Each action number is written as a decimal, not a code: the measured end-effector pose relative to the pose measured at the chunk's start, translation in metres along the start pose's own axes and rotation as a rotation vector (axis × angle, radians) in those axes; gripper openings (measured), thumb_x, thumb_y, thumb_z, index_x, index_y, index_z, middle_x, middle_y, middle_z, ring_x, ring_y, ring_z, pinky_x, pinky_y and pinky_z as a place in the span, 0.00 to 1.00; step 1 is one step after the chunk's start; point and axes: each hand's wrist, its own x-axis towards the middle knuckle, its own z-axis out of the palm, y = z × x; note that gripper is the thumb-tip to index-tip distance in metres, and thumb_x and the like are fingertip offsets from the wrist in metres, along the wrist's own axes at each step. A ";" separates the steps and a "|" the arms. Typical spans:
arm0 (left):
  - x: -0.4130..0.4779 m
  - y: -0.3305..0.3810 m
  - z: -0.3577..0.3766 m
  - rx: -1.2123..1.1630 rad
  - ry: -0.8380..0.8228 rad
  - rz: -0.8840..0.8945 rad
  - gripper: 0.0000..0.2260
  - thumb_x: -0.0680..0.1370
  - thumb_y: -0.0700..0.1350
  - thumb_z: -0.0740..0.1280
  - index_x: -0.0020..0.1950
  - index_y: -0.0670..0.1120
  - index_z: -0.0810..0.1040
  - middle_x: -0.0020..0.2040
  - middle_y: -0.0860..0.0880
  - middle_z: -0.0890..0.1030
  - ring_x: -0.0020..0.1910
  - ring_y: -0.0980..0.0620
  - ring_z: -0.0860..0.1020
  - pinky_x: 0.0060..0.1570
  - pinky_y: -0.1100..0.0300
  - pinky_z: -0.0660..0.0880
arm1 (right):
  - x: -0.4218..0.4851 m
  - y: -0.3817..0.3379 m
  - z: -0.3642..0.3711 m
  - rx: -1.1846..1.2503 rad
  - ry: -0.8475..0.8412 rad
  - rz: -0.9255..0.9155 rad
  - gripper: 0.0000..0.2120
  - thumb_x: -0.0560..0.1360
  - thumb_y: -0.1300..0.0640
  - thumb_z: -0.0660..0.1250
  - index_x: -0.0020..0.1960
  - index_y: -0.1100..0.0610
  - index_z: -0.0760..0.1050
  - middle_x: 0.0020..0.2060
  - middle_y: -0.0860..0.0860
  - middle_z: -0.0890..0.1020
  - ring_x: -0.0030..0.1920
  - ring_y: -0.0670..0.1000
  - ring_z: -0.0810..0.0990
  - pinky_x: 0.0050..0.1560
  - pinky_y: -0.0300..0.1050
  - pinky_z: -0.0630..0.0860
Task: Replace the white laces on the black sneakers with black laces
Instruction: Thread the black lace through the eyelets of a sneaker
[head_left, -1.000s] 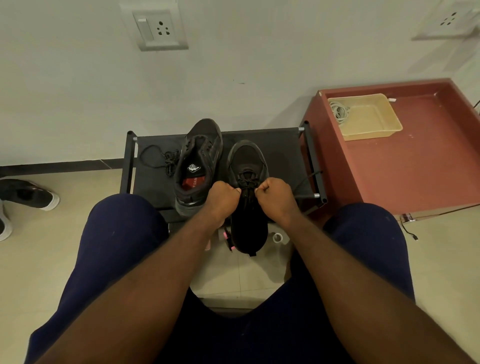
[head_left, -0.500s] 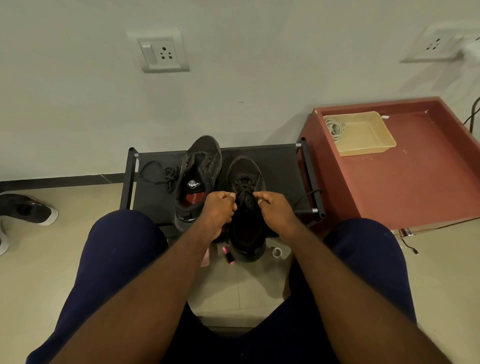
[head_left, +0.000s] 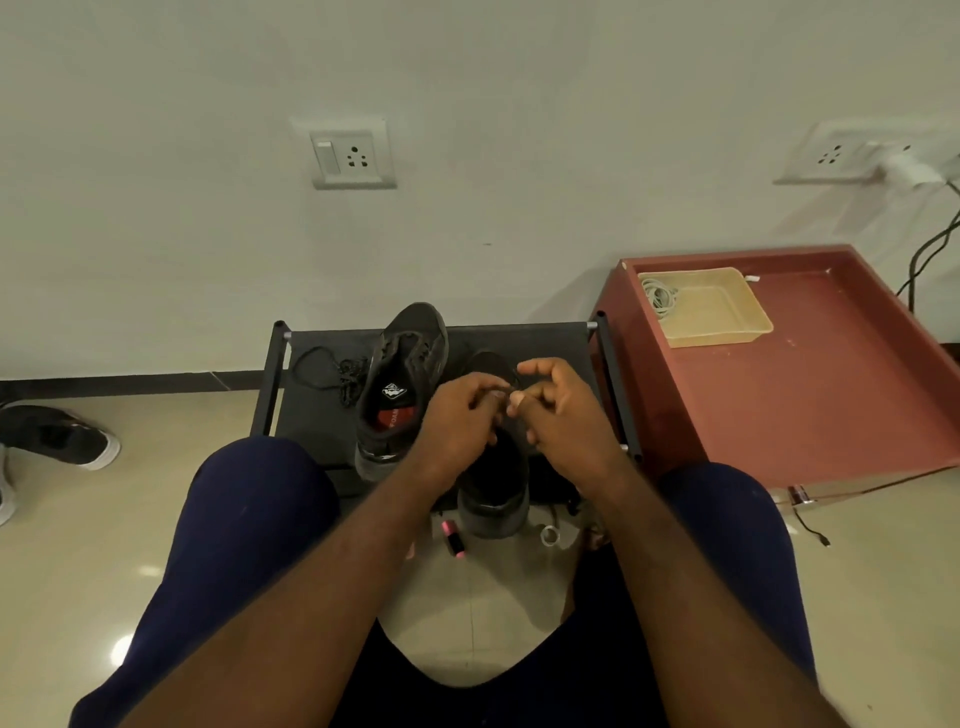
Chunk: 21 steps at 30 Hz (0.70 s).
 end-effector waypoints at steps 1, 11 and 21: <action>-0.001 0.002 -0.002 -0.225 0.060 -0.151 0.08 0.82 0.37 0.60 0.57 0.43 0.78 0.38 0.46 0.80 0.30 0.55 0.77 0.30 0.65 0.73 | -0.003 0.003 0.000 -0.022 0.001 0.017 0.12 0.81 0.62 0.63 0.63 0.52 0.73 0.43 0.53 0.84 0.31 0.38 0.76 0.34 0.33 0.73; -0.033 0.007 -0.008 -0.550 -0.154 -0.556 0.14 0.82 0.51 0.62 0.56 0.41 0.77 0.49 0.41 0.83 0.49 0.44 0.83 0.52 0.51 0.79 | -0.017 0.010 0.014 0.044 -0.045 0.101 0.04 0.79 0.61 0.68 0.50 0.60 0.82 0.38 0.58 0.85 0.30 0.48 0.76 0.29 0.40 0.72; -0.018 -0.002 -0.038 -0.652 0.336 -0.222 0.07 0.83 0.46 0.63 0.57 0.46 0.78 0.45 0.46 0.84 0.42 0.50 0.83 0.44 0.57 0.81 | -0.029 0.016 0.020 0.088 -0.095 0.146 0.06 0.82 0.64 0.64 0.53 0.57 0.79 0.41 0.57 0.84 0.28 0.50 0.76 0.26 0.38 0.73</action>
